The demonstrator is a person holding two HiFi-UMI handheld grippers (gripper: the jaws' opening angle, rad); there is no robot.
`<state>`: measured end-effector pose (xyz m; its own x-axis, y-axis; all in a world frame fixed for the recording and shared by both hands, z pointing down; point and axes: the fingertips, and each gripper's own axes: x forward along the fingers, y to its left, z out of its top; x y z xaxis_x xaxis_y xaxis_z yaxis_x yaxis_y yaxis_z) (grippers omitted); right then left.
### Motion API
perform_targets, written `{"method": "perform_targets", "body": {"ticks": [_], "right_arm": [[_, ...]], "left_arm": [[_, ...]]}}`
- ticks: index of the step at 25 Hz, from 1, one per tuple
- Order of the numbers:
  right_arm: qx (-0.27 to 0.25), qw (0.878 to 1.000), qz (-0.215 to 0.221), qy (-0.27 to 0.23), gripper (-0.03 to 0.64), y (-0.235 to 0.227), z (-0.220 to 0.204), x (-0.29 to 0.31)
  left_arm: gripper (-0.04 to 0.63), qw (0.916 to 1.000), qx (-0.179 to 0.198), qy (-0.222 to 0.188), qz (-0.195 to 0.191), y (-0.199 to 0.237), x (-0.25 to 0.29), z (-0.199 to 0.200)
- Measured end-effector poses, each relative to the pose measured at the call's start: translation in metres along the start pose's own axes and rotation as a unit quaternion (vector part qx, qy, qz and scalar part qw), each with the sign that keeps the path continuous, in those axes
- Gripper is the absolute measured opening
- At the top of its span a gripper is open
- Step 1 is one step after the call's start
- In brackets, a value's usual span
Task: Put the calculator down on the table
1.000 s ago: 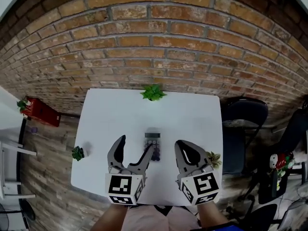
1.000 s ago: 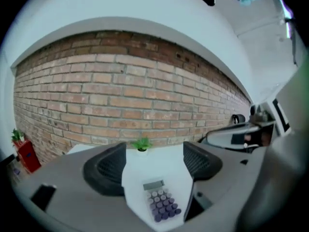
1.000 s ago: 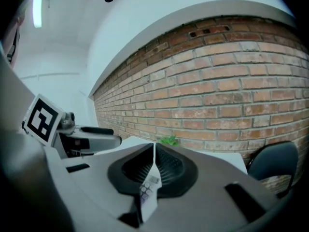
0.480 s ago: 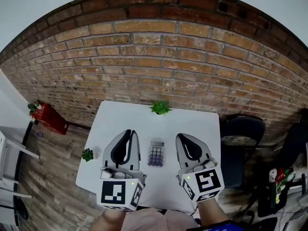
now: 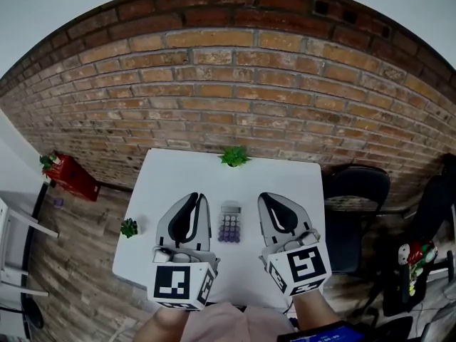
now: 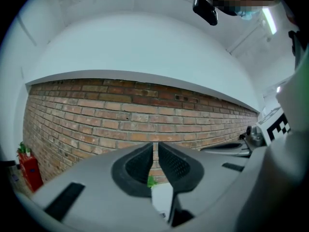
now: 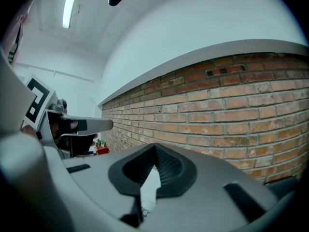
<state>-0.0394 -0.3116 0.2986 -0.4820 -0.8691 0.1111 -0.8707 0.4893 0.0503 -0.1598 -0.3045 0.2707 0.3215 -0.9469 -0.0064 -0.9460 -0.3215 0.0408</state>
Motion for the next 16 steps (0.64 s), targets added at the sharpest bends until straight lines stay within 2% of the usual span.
{"method": "perform_targets", "body": {"ticks": [16], "right_arm": [[0.004, 1.000, 0.004, -0.003, -0.002, 0.000, 0.000, 0.008]], "left_arm": [[0.040, 0.9997, 0.007, 0.022, -0.002, 0.000, 0.003, -0.014]]}}
